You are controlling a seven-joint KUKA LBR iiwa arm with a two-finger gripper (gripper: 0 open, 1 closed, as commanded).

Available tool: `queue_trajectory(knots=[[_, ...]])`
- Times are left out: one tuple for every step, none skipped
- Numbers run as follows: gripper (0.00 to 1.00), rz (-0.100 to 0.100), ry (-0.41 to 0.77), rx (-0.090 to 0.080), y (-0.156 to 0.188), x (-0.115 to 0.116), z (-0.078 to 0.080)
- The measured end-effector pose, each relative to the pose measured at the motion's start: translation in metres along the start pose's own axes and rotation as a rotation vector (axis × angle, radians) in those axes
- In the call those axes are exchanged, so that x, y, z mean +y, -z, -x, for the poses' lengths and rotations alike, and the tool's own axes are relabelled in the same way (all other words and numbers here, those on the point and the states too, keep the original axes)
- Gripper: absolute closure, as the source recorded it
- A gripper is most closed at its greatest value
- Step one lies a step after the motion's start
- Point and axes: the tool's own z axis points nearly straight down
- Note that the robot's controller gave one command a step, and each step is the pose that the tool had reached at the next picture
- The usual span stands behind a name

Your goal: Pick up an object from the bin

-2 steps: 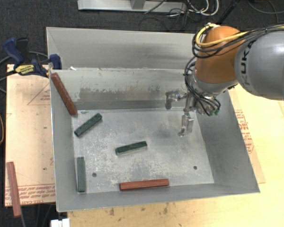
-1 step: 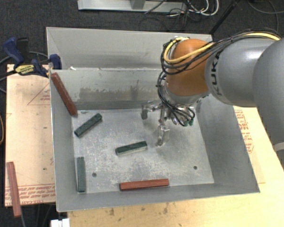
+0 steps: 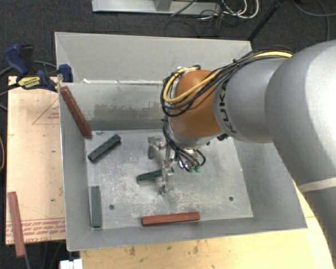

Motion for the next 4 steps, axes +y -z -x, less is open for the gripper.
queue_trajectory(knots=[[1.00,-0.003,-0.002,-0.005,0.002,-0.003,0.002],[1.00,-0.003,-0.015,-0.012,0.101,0.005,-0.004],[0.00,-0.004,-0.015,-0.004,0.096,0.005,-0.006],[0.00,0.000,-0.124,0.001,0.018,0.093,0.015]])
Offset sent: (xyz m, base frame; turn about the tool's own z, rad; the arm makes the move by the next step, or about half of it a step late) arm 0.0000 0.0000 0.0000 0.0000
